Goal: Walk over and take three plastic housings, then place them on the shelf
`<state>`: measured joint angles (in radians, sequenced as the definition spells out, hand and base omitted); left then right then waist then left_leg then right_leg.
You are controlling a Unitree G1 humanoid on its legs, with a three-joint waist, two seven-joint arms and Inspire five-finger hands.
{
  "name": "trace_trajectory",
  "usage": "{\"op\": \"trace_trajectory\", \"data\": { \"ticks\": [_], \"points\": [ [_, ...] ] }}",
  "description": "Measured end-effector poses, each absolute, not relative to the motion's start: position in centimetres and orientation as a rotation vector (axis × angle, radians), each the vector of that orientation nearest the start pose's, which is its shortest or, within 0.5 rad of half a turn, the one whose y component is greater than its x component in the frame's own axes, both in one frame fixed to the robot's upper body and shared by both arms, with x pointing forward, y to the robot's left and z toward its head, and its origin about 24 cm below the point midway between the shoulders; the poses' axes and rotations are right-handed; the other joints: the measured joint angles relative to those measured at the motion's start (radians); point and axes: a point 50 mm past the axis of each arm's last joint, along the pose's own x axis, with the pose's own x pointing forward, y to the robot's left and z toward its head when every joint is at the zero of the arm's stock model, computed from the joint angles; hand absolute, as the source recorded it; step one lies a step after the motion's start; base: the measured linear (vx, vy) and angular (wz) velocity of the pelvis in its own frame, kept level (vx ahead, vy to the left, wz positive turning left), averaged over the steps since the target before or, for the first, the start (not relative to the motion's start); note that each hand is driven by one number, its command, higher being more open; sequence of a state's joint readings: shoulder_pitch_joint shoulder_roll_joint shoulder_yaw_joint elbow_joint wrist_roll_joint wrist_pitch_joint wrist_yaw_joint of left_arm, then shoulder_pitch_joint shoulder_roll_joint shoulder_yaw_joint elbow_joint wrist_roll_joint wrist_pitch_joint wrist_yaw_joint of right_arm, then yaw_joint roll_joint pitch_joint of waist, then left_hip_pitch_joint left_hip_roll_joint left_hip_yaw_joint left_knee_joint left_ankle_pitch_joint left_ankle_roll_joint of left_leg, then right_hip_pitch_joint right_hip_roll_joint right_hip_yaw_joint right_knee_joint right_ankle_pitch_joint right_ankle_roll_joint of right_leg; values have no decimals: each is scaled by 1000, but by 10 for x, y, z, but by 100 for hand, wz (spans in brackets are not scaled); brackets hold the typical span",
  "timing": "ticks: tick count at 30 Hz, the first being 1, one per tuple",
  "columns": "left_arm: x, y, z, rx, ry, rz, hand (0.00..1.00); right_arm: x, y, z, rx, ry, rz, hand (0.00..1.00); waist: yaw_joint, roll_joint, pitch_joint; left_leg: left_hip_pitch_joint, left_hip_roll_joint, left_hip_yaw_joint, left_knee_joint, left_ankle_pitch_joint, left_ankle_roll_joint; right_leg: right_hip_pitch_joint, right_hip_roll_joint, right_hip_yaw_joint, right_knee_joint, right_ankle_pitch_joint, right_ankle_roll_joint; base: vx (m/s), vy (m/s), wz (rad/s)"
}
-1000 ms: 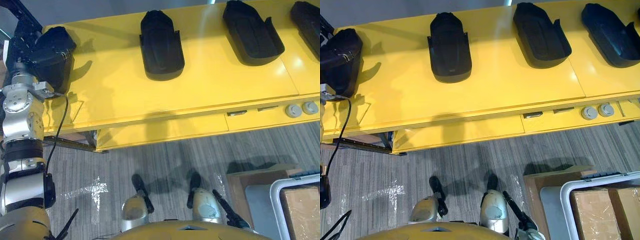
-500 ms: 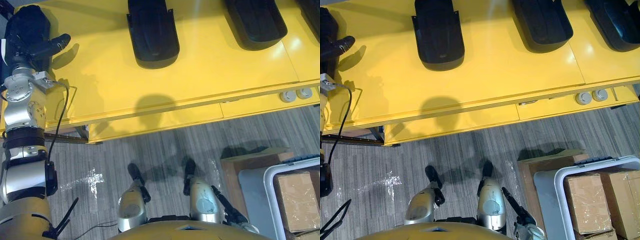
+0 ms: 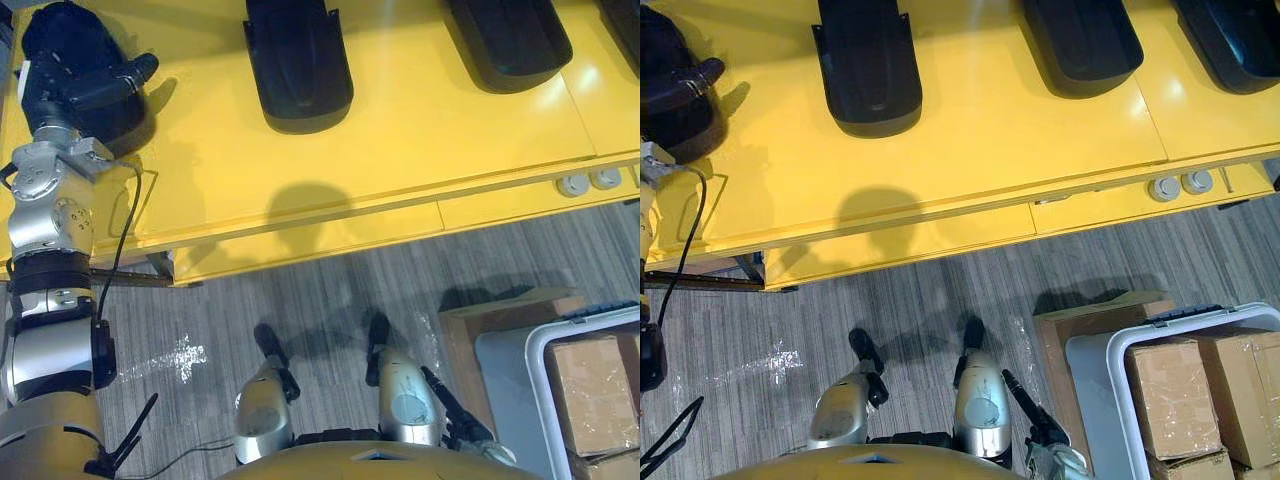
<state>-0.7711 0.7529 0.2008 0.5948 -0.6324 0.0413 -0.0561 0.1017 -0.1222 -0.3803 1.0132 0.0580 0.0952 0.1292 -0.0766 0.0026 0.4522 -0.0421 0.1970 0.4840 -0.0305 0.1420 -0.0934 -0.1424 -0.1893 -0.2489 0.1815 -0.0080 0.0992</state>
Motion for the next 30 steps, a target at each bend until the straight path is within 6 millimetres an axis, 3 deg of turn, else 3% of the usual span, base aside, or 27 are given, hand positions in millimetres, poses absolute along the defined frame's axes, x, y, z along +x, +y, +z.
{"op": "trace_trajectory", "data": {
  "ticks": [21,30],
  "points": [
    [352,306,228,-91,-302,49,100,80,-238,-157,225,1134,-353,100,-4,8,-5,39,-3,25,-8,-1,-1,19,-1,17,7,2,1,3,6,-2],
    [351,304,207,-98,-231,65,100,78,-243,-156,224,1132,-374,100,-7,48,-31,51,-4,31,-12,-2,-2,26,-2,20,7,2,3,1,4,-1]
  ]
}}
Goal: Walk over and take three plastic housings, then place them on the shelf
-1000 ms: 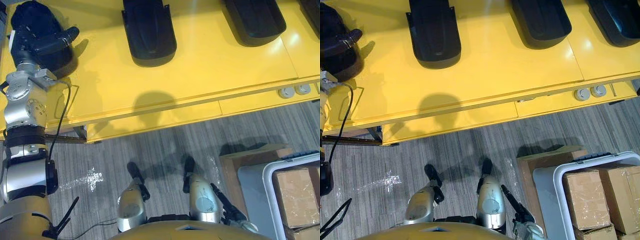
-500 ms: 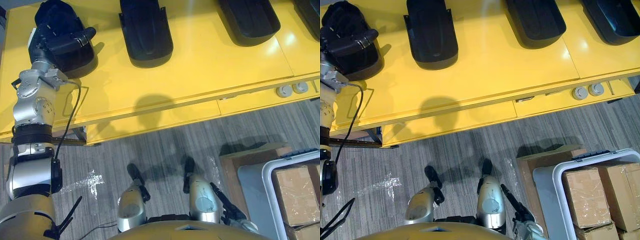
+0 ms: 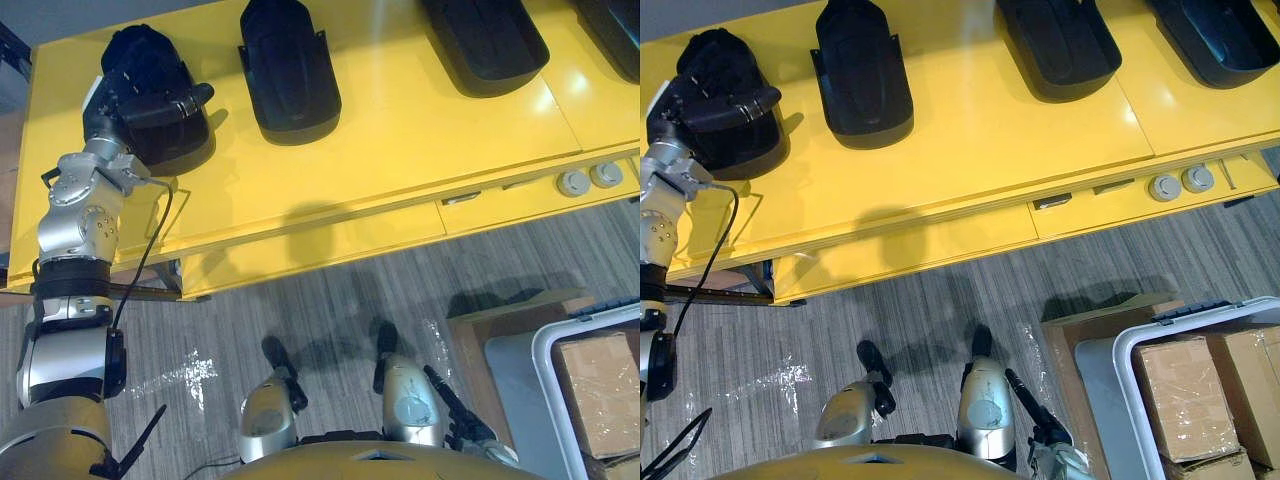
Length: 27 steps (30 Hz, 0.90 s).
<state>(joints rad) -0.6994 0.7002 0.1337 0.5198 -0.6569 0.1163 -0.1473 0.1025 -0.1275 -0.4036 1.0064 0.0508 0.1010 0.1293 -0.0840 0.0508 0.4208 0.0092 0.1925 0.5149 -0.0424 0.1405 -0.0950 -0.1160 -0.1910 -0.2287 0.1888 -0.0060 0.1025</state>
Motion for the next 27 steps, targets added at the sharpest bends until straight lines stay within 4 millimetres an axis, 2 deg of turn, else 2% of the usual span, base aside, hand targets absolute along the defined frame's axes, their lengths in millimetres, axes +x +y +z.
{"op": "trace_trajectory", "data": {
  "ticks": [3,7,11,15,18,24,27],
  "points": [
    [352,302,199,-122,-212,112,100,76,-246,-155,228,1130,-394,100,0,12,-8,9,0,-5,0,0,0,13,-1,-9,0,-1,0,6,6,2],
    [346,313,191,-98,-190,258,100,75,-247,-155,222,1131,-402,100,2,18,-12,33,0,-8,-1,-1,1,39,-1,-13,-4,-9,5,0,0,0],
    [340,326,199,-59,-224,401,100,68,-251,-156,240,1136,-439,100,4,33,-27,39,-3,-20,-1,-3,5,62,-3,-27,-20,-9,6,-7,11,8],
    [333,333,209,-13,-270,508,100,53,-252,-158,258,1171,-477,100,15,53,-61,72,-10,-30,-1,-15,7,109,-8,-37,-41,-4,16,31,16,4],
    [328,332,213,-11,-311,507,100,45,-252,-160,272,1197,-499,100,23,59,-113,82,-12,-29,-1,-25,2,129,-8,-40,-63,-2,22,32,11,0],
    [323,318,232,-35,-419,427,100,42,-250,-161,297,1208,-521,100,24,57,-155,118,-17,-26,-9,-33,0,178,-7,-43,-98,9,29,19,6,-1],
    [322,309,233,-64,-440,368,100,37,-251,-162,311,1220,-547,100,23,56,-174,127,-21,-22,-18,-33,-1,191,-7,-43,-120,18,32,17,13,-3]
  ]
}}
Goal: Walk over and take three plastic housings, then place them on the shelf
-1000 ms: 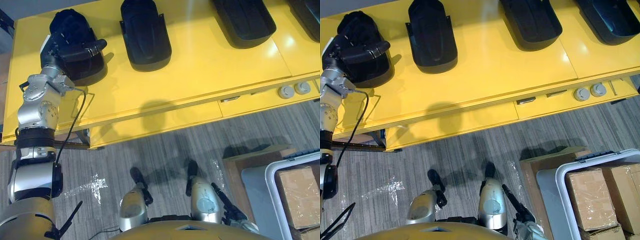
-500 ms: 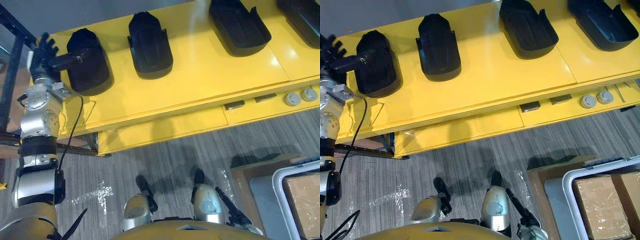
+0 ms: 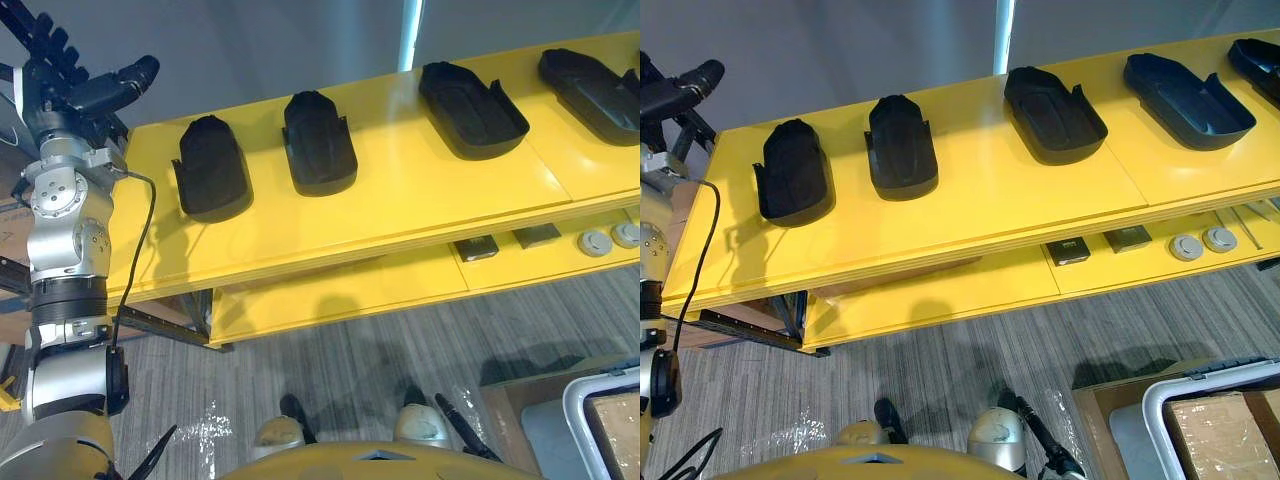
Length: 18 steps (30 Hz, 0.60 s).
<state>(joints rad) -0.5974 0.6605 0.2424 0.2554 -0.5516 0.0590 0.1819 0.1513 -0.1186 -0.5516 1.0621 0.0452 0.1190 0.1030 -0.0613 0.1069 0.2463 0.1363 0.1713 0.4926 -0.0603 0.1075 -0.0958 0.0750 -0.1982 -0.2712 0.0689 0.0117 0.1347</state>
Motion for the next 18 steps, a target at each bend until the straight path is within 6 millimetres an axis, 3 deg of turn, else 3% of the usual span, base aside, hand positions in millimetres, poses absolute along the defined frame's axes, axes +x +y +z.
{"op": "trace_trajectory", "data": {
  "ticks": [5,9,12,18],
  "points": [
    [325,274,207,-171,-398,193,100,32,-248,-163,325,1234,-557,100,-2,-13,-25,13,-7,10,-15,-1,-2,20,1,3,-39,19,5,19,13,-3],
    [326,242,163,-241,-270,84,100,32,-247,-164,329,1237,-553,100,-7,-26,-33,13,-8,18,-19,-1,-2,23,4,8,-56,30,3,14,5,-3],
    [322,225,134,-284,-188,44,100,30,-246,-164,330,1243,-555,100,-13,-28,-34,14,-8,23,-21,-2,-4,19,6,13,-56,32,3,30,11,-4],
    [312,203,105,-268,-126,-38,100,25,-242,-166,346,1274,-554,100,-21,-30,-34,18,-5,37,-19,-8,-10,14,8,30,-56,32,3,21,8,-7]
  ]
}}
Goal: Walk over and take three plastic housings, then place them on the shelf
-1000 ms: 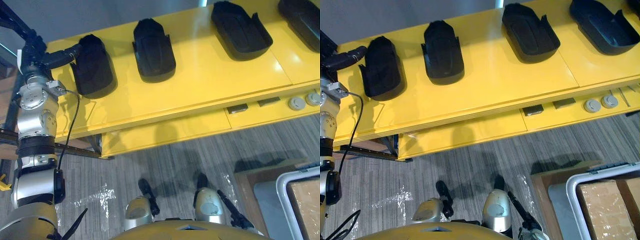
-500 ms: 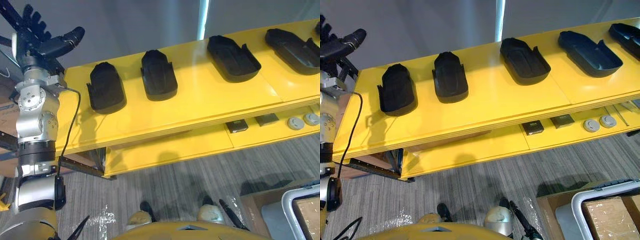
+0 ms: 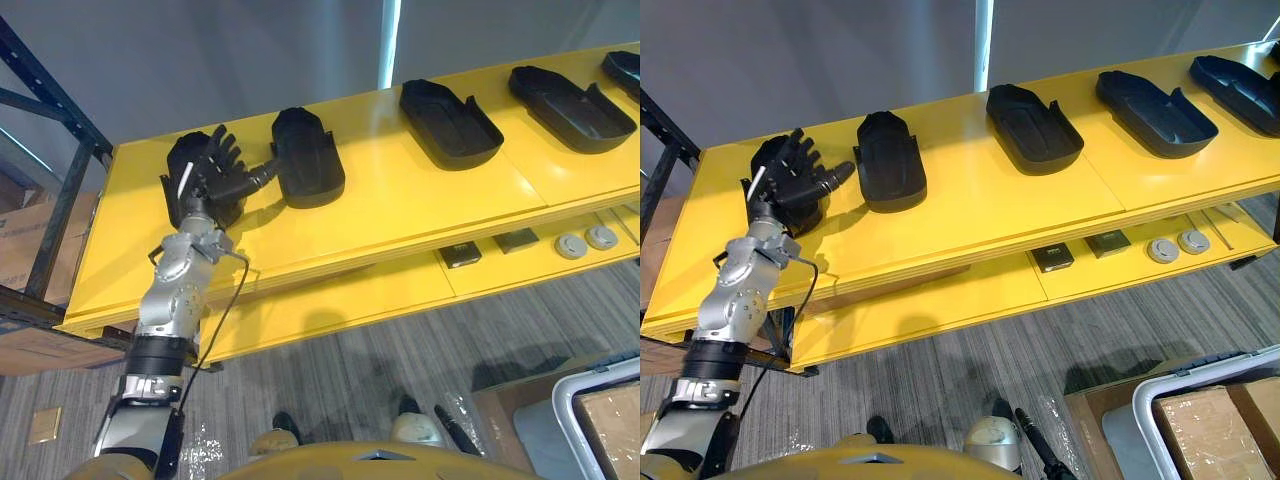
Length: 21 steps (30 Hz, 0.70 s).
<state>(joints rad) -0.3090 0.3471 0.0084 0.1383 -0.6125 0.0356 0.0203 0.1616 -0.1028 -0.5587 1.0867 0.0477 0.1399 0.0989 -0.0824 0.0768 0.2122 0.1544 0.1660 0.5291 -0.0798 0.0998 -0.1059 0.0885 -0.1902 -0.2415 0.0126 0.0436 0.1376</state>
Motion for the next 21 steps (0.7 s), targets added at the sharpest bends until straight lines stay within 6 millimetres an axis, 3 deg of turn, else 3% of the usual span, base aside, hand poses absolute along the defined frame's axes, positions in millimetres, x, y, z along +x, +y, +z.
{"op": "trace_trajectory", "data": {
  "ticks": [14,21],
  "points": [
    [301,184,111,-220,-214,-84,100,20,-230,-169,348,1308,-516,100,-2,-24,-10,4,0,26,1,-10,-5,-14,1,18,-1,1,2,18,7,-5],
    [290,193,80,-181,-75,33,100,28,-230,-167,300,1293,-465,100,-7,-24,-11,11,0,18,2,-11,-6,-2,0,-1,-13,1,-2,4,2,2]
  ]
}}
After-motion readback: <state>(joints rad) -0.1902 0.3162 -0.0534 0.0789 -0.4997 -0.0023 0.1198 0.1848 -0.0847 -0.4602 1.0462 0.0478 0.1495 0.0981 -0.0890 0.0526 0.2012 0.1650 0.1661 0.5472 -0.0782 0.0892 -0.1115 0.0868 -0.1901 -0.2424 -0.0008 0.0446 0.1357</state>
